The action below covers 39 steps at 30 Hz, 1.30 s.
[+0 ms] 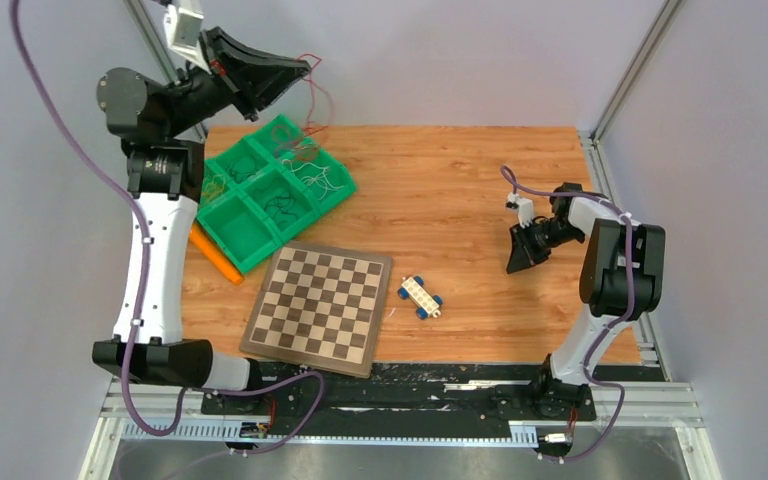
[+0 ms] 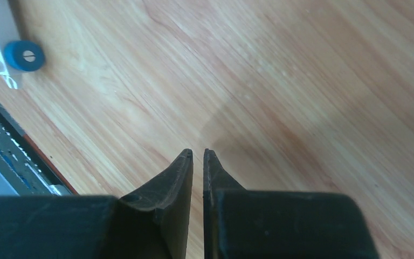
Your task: Untangle the cables
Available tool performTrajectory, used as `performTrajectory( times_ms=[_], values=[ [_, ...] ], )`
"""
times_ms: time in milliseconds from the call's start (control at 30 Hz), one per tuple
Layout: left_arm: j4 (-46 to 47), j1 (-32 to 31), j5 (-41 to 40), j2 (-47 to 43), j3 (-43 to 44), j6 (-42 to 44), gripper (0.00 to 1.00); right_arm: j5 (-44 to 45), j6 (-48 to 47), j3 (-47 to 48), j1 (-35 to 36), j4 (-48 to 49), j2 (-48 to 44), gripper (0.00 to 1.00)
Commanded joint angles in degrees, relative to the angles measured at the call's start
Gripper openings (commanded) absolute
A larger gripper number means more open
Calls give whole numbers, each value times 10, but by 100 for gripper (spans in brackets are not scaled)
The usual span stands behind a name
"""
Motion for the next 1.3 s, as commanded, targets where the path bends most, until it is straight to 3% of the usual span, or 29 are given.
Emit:
performTrajectory(
  times_ms=[0,133,300,500,700,900,1067,1267],
  values=[
    [17,29,10,3,42,-25,0,20,-27,4,-8,16,-6,12],
    [-28,69,5,-22,18,0,0,10,-17,13,-8,14,-15,13],
    [-110,175,16,-77,-55,61,0,1,-13,23,-8,6,-29,18],
    [-216,265,55,-141,-161,150,0,-13,-17,26,-8,-7,-49,43],
    [-371,295,64,-164,-229,305,0,-24,-10,33,-8,-13,-48,56],
    [-470,325,-29,-127,-245,421,0,-37,0,41,-8,-18,-57,66],
    [-500,335,-63,-105,-273,503,0,-38,2,41,-8,-19,-66,68],
    [-449,336,-109,-76,-316,533,0,-35,4,34,-7,-21,-73,68]
  ],
)
